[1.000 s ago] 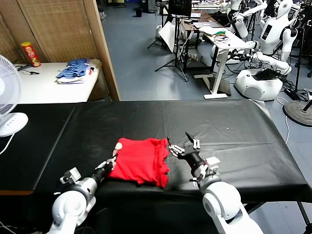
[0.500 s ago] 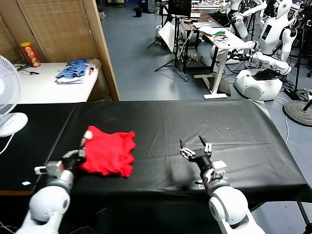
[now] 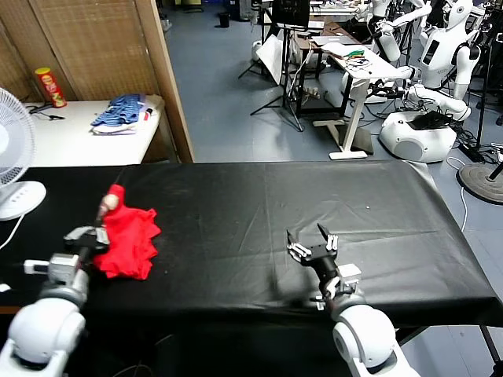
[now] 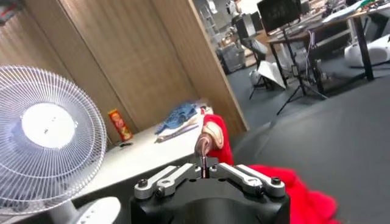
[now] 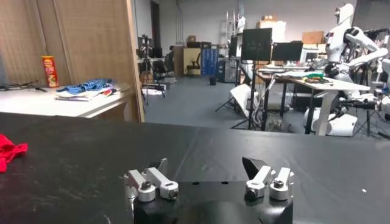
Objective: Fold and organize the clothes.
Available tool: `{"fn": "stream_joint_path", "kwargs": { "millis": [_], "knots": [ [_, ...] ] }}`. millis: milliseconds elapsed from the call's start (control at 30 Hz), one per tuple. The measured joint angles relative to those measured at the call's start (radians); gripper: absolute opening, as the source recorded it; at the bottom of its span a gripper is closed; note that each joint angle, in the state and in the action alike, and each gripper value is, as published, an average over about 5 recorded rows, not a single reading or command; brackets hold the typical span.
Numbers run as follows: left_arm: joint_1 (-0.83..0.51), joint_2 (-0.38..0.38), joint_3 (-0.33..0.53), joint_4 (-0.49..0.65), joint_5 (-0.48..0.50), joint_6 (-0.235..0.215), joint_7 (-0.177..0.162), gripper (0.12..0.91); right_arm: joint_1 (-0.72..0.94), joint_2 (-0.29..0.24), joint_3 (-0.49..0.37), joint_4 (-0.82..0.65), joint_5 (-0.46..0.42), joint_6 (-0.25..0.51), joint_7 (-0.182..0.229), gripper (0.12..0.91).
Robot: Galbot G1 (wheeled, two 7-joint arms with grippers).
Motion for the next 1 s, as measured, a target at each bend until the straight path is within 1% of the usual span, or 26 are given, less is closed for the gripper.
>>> {"fn": "stream_joint_path", "kwargs": {
  "millis": [133,233,333,400,433,533,567,633,733,833,900,933,1000],
  "knots": [
    [-0.014,-0.068,0.108,-0.055,-0.081,0.03,-0.033,0.146,-0.012,-0.002,0.014,0.003,0.0,-0.001,-0.004,0.798],
    [-0.035,-0.131,0.202,-0.072,-0.133,0.051,-0.056,0.146,-0.02,-0.004,0.025,0.004,0.0,-0.004,-0.006,0.798],
    [-0.059,-0.199,0.288,-0.07,-0.138,0.059,-0.06,0.146,-0.029,-0.007,0.036,0.007,0.001,-0.007,-0.01,0.798],
    [-0.067,-0.245,0.338,-0.058,-0.117,0.064,-0.049,0.146,-0.032,-0.01,0.039,0.01,0.003,-0.015,-0.016,0.798],
    [-0.068,-0.266,0.36,-0.05,-0.102,0.068,-0.037,0.146,-0.033,-0.012,0.039,0.012,0.007,-0.02,-0.021,0.798],
    [-0.064,-0.319,0.417,-0.022,-0.045,0.075,0.018,0.16,-0.033,-0.022,0.034,0.015,0.03,-0.045,-0.045,0.798],
    [-0.062,-0.33,0.431,-0.014,-0.029,0.075,0.039,0.183,-0.033,-0.026,0.031,0.016,0.041,-0.055,-0.055,0.798],
    [-0.061,-0.341,0.45,-0.006,-0.009,0.072,0.077,0.263,-0.031,-0.035,0.024,0.016,0.07,-0.08,-0.074,0.798],
    [-0.061,-0.344,0.461,-0.009,-0.009,0.065,0.131,0.431,-0.023,-0.047,0.01,0.015,0.126,-0.122,-0.088,0.798],
    [-0.06,-0.335,0.458,-0.023,-0.027,0.049,0.18,0.599,-0.006,-0.048,-0.009,0.005,0.188,-0.158,-0.078,0.798],
    [-0.06,-0.324,0.449,-0.037,-0.038,0.036,0.198,0.7,0.013,-0.041,-0.027,-0.009,0.231,-0.177,-0.062,0.798],
    [-0.06,-0.317,0.443,-0.043,-0.04,0.03,0.201,0.737,0.025,-0.036,-0.037,-0.019,0.253,-0.184,-0.052,0.798],
    [-0.058,-0.305,0.428,-0.055,-0.043,0.021,0.199,0.782,0.052,-0.021,-0.058,-0.043,0.298,-0.193,-0.035,0.798]
  ]
}}
